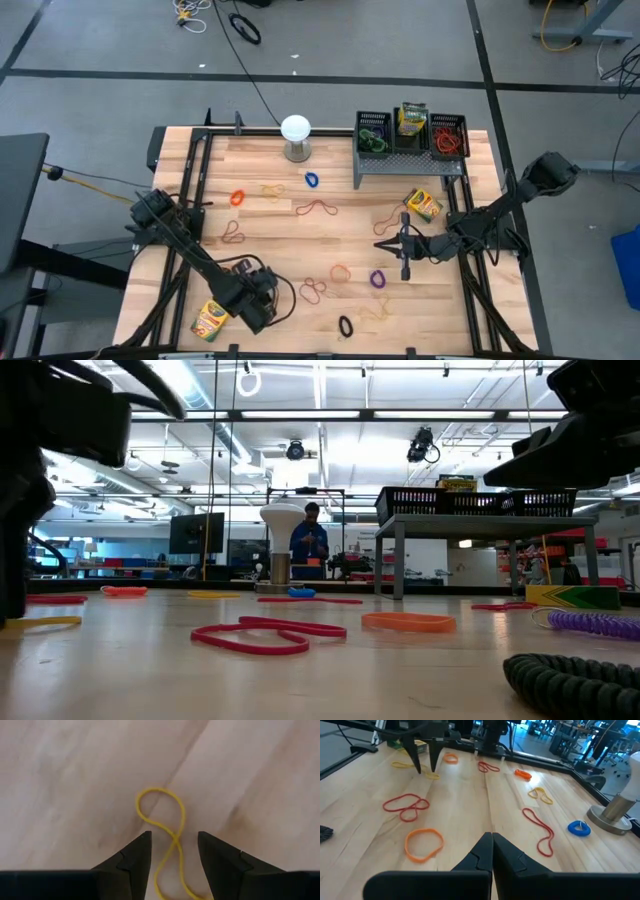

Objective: Pick & Place Office Desk Supplies
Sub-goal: Put the yellow rubberband into the right black basket on the shelf

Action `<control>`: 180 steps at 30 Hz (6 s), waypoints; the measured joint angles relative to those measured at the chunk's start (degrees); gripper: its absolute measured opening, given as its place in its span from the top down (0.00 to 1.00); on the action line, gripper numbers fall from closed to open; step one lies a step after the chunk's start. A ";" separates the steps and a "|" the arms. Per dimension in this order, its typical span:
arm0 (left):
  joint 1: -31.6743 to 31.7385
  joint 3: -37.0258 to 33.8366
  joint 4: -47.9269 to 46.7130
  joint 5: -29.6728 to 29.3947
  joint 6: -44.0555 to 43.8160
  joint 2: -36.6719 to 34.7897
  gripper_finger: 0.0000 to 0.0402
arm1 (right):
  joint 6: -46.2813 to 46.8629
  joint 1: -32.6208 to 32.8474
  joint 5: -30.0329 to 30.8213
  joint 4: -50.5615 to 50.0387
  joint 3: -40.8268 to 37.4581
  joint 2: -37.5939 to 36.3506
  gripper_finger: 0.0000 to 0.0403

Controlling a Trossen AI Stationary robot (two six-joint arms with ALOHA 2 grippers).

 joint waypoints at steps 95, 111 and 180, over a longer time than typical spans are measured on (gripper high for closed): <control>28.94 -19.78 73.95 5.07 79.23 -10.64 0.99 | 0.39 -0.72 -1.51 3.86 0.04 -0.04 0.89; 32.48 -30.73 115.51 7.50 80.68 -1.64 0.99 | 3.53 -3.39 -3.65 23.45 0.20 15.90 0.69; 27.81 -30.01 116.72 -1.81 80.33 0.75 0.62 | -0.35 -10.26 19.40 -43.15 23.58 -20.58 1.00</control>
